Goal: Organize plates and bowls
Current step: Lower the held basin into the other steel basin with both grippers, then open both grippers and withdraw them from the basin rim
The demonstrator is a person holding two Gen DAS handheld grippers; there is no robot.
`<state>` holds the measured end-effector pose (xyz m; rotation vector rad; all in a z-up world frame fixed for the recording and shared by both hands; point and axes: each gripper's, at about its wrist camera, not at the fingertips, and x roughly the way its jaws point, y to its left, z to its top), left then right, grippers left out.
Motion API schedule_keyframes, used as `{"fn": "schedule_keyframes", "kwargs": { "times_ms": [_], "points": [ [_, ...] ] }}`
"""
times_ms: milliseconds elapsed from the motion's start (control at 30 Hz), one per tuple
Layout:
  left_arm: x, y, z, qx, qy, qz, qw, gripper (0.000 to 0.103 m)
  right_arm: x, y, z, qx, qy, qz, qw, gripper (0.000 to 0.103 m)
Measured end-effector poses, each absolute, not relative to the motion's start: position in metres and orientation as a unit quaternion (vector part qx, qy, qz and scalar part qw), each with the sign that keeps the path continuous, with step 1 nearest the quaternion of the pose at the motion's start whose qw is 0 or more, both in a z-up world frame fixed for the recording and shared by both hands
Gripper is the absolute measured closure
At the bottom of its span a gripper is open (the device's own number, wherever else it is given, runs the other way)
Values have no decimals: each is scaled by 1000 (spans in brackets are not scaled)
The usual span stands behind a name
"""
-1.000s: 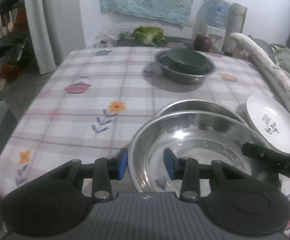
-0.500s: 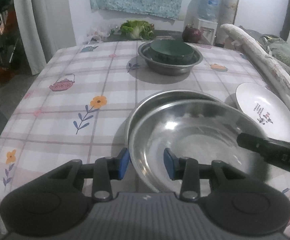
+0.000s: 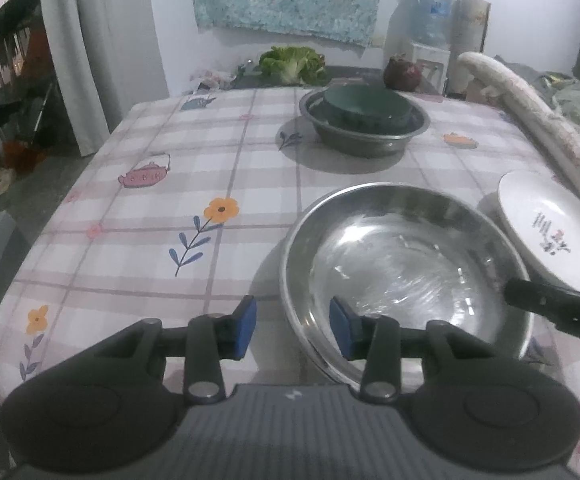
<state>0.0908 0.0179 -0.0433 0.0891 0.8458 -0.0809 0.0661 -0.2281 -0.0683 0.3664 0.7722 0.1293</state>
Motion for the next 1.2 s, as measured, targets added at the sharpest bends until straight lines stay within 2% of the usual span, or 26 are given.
{"fn": "schedule_keyframes", "kwargs": {
  "times_ms": [67, 133, 200, 233, 867, 967, 1033, 1100, 1200],
  "points": [
    [94, 17, -49, 45, 415, -40, 908, 61, 69, -230, -74, 190, 382, 61, 902, 64],
    [97, 15, -54, 43, 423, -41, 904, 71, 73, -229, -79, 198, 389, 64, 897, 69],
    [99, 16, -59, 35, 436, -48, 898, 79, 75, -228, -83, 206, 396, 72, 892, 80],
    [99, 17, -61, 30, 439, -48, 897, 80, 76, -225, -84, 208, 399, 76, 890, 82],
    [113, 48, -57, 11, 431, -18, 902, 77, 104, -184, -84, 174, 405, 99, 892, 80],
    [111, 48, -56, 12, 429, -19, 903, 66, 103, -185, -84, 173, 406, 100, 892, 79],
    [108, 48, -54, 10, 426, -18, 905, 53, 102, -185, -84, 174, 408, 102, 891, 76],
    [104, 50, -51, 10, 421, -18, 907, 48, 101, -185, -84, 173, 411, 101, 889, 58],
    [98, 52, -47, 12, 416, -17, 909, 40, 97, -184, -82, 163, 407, 97, 893, 50]
  ]
}}
